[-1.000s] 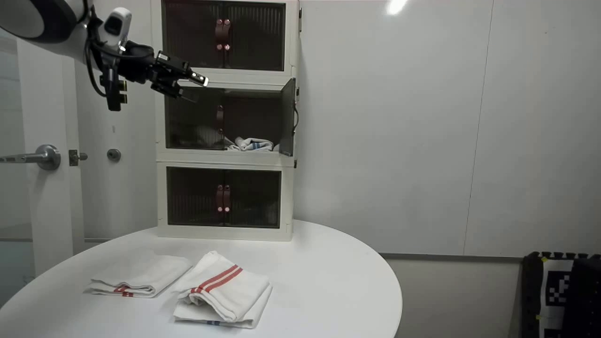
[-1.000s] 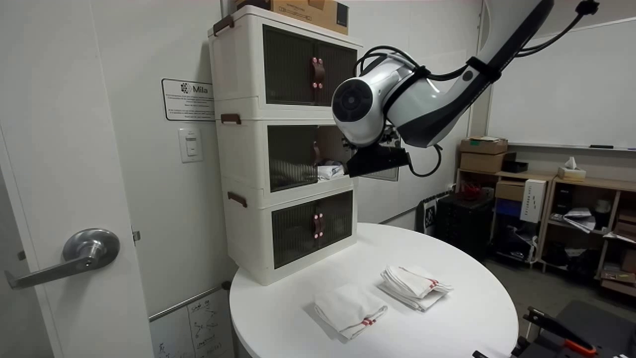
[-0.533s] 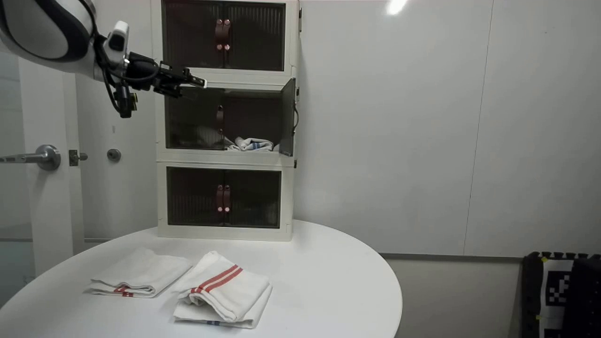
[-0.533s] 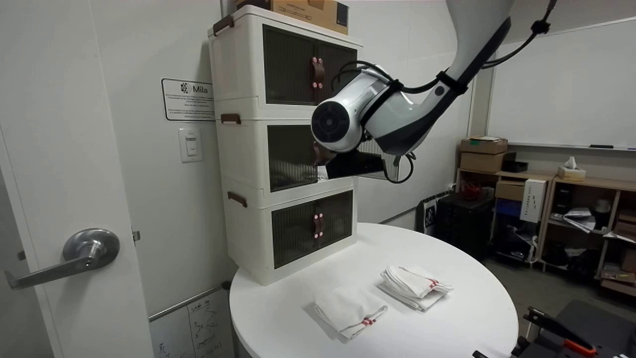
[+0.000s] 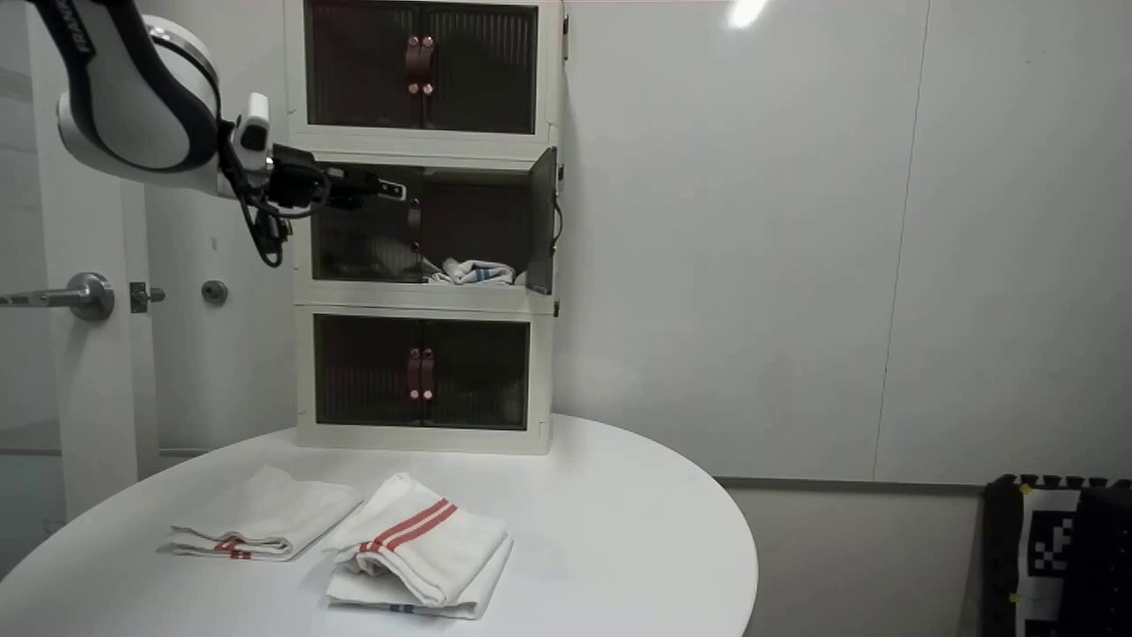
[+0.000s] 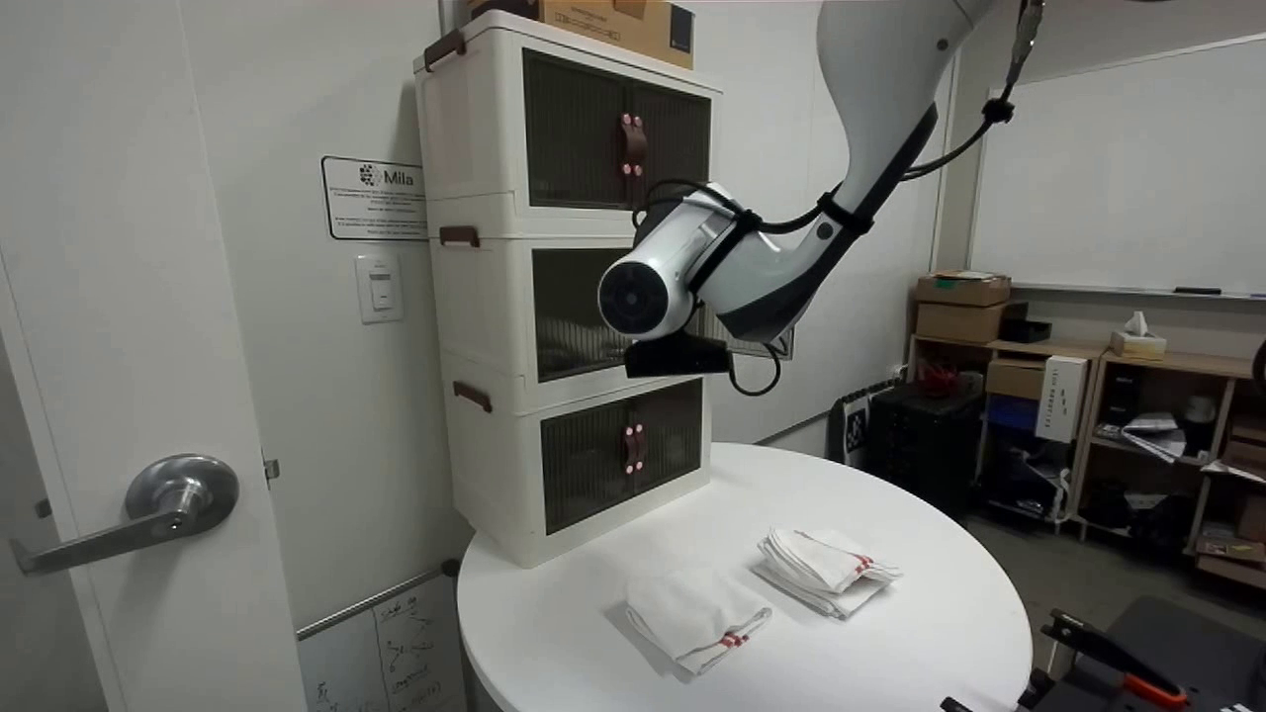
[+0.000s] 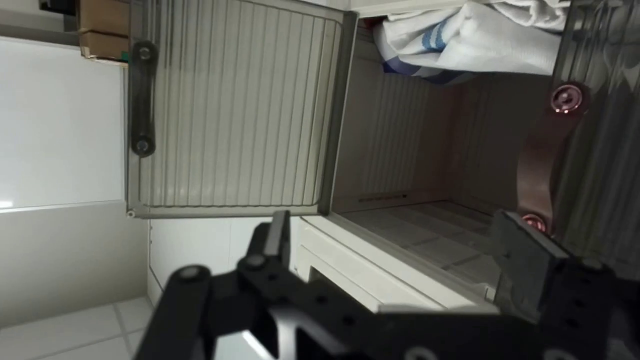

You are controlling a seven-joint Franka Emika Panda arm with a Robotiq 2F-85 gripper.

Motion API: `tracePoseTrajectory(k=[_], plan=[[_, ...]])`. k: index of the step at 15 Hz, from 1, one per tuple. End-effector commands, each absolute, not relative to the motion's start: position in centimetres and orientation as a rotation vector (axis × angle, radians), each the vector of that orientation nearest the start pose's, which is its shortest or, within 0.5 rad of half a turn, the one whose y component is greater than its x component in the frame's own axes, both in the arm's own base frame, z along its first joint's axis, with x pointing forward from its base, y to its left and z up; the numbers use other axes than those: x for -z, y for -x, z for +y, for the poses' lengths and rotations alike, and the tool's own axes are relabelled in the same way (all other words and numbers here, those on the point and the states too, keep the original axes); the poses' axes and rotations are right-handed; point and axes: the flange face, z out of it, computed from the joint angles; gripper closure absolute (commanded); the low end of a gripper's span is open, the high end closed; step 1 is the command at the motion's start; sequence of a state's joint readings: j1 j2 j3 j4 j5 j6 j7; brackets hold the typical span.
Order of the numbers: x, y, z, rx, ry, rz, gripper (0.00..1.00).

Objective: Open the middle drawer

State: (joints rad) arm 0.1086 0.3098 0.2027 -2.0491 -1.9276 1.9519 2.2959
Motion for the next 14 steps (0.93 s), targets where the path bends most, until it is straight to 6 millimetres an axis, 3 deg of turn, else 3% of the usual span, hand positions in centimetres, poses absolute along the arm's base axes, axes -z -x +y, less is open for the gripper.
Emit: tracePoseTrajectory(k=[1,8,14], plan=[[-30.6,-62.4,11.5,-1.69,-1.892,-0.677,0.0],[-28.9,-65.4,9.6,-1.714,-1.906,-0.726,0.0],[-28.9,-66.6,10.2,-1.717,-1.984,-0.734,0.0]])
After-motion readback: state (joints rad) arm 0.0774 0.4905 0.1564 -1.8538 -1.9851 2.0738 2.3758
